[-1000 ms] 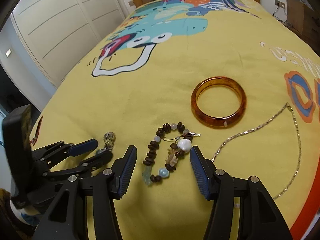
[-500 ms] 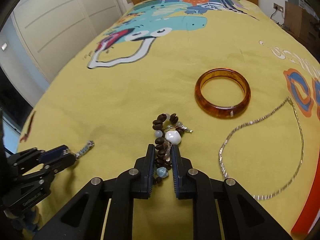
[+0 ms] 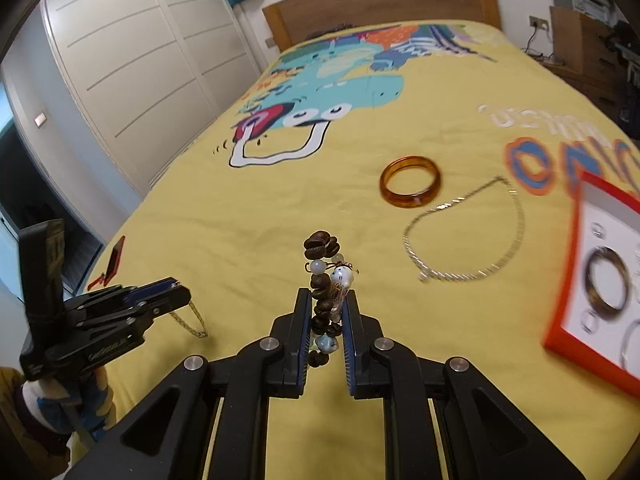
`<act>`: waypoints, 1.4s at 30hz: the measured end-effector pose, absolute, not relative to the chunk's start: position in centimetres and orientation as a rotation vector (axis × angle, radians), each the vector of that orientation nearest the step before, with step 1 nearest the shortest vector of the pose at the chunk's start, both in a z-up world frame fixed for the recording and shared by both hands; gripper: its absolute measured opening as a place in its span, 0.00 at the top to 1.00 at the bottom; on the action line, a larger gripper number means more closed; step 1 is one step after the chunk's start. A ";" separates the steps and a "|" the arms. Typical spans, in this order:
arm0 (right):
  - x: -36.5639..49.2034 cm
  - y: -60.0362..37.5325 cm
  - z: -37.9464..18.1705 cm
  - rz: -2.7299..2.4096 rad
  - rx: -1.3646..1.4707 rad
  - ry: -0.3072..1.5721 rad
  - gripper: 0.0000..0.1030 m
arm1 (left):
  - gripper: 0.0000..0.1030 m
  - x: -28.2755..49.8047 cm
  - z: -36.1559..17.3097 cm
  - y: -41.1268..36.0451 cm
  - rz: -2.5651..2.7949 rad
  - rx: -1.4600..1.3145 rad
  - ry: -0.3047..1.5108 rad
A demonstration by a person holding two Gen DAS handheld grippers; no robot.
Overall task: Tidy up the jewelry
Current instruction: 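Carry the beaded bracelet and silver watch into the red box and release both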
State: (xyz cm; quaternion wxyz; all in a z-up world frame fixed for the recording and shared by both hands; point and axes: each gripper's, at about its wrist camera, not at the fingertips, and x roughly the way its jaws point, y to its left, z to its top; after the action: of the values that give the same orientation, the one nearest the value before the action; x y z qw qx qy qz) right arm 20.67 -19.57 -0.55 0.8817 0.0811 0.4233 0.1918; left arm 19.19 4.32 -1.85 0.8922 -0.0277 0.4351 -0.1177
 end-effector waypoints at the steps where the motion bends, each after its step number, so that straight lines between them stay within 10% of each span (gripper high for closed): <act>1: 19.7 -20.2 -0.1 0.393 0.172 0.874 0.86 | 0.78 18.8 -1.5 3.7 -0.258 -0.057 0.900; 18: 11.1 -36.9 2.4 0.128 0.221 0.813 0.86 | 0.78 18.2 3.2 -13.2 -0.542 0.012 0.866; 42: 26.3 -49.6 -3.8 -0.019 0.250 0.865 0.86 | 0.78 35.7 -1.7 -35.2 -0.592 0.129 0.911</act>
State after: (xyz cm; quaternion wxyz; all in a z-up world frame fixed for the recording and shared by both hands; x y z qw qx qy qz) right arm 26.29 -49.65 -3.77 0.9003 0.1207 0.4181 -0.0090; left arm 35.65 -35.23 -1.70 0.8541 0.0614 0.4330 -0.2814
